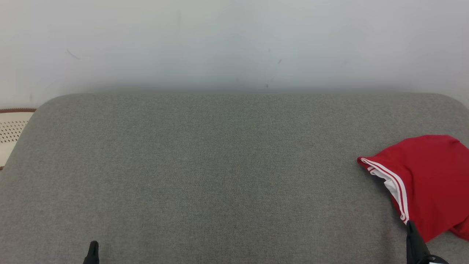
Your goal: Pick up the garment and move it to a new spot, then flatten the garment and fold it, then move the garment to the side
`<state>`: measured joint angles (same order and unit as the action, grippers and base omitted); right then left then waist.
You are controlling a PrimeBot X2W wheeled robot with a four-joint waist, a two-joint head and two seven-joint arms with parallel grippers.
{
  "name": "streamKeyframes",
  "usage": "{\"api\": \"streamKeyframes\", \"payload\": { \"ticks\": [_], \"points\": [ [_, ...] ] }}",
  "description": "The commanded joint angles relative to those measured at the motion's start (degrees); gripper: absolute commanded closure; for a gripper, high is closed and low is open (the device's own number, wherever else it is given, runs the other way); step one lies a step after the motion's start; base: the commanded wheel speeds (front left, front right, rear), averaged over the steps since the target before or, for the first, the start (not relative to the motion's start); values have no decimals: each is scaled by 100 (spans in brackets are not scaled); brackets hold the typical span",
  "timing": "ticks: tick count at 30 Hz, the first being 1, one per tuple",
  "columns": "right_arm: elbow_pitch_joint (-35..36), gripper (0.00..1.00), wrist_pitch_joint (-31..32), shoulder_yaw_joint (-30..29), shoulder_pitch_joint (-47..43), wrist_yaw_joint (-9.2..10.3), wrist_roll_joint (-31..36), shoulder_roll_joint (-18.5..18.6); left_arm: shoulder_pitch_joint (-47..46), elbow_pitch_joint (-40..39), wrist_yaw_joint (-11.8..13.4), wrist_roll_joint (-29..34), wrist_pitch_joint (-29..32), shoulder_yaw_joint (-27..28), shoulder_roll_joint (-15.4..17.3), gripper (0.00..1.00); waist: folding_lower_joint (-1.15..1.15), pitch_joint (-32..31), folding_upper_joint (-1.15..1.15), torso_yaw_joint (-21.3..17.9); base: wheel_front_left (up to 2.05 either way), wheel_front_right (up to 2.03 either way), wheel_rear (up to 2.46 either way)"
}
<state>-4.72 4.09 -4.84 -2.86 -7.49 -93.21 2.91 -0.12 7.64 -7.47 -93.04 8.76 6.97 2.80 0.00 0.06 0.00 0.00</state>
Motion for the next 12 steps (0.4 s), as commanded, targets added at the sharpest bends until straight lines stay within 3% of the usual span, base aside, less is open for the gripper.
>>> {"api": "streamKeyframes", "payload": {
  "ticks": [1,12],
  "points": [
    [9,100,22,-8,-29,0,-25,-9,64,-3,-14,-17,16,20,15,100,0,0,0,0,0,0,0],
    [9,100,21,-9,-29,0,-25,-9,64,-3,-14,-17,16,20,15,100,0,0,0,0,0,0,0]
  ]
}}
